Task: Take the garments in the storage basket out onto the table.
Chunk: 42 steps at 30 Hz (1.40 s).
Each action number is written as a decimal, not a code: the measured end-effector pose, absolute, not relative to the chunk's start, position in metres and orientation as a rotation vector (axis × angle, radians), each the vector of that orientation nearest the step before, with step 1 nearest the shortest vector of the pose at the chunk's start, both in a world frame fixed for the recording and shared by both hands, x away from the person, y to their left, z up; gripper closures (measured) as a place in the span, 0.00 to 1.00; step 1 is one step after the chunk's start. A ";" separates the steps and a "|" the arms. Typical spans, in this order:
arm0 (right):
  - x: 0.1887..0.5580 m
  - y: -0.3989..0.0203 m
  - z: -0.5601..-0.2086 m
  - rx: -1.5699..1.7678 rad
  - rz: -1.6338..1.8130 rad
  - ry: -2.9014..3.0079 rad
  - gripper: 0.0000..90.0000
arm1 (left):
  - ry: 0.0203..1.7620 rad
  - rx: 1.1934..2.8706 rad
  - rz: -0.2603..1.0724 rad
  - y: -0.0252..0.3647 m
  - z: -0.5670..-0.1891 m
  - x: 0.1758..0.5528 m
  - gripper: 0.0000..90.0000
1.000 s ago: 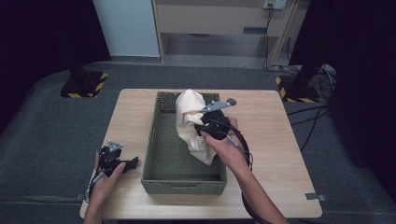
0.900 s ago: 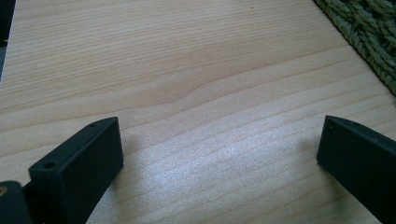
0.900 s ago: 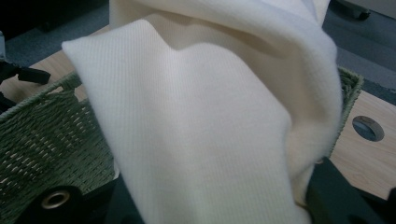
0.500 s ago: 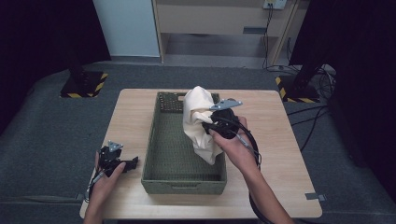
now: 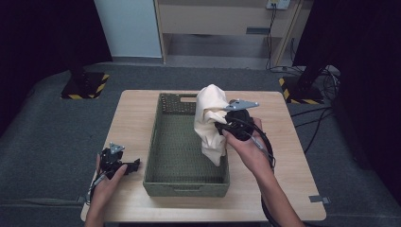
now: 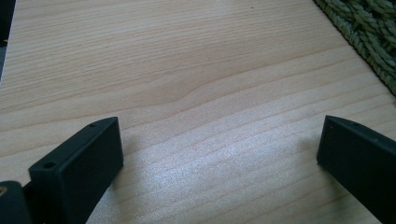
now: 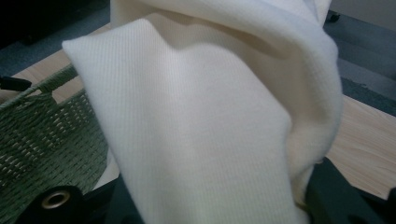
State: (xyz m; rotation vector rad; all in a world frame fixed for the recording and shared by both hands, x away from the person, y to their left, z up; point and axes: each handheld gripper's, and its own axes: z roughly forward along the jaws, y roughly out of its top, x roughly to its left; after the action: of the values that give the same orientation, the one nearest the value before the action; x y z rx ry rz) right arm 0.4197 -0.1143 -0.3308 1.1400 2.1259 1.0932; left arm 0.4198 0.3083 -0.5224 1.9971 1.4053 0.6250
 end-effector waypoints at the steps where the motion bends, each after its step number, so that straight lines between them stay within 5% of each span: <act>1: 0.419 -0.116 -0.331 1.145 1.094 2.123 0.66 | 1.405 1.997 0.625 0.308 -0.522 0.420 0.00; 42: 0.411 -0.167 -0.329 1.243 1.054 2.048 0.66 | 1.405 1.997 0.625 0.308 -0.522 0.420 0.00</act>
State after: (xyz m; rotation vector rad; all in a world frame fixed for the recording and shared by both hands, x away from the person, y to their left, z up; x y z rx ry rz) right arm 0.4112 -0.1667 -0.3285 1.2435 2.0479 1.0537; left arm 0.4199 0.3083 -0.5224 1.9972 1.4053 0.6249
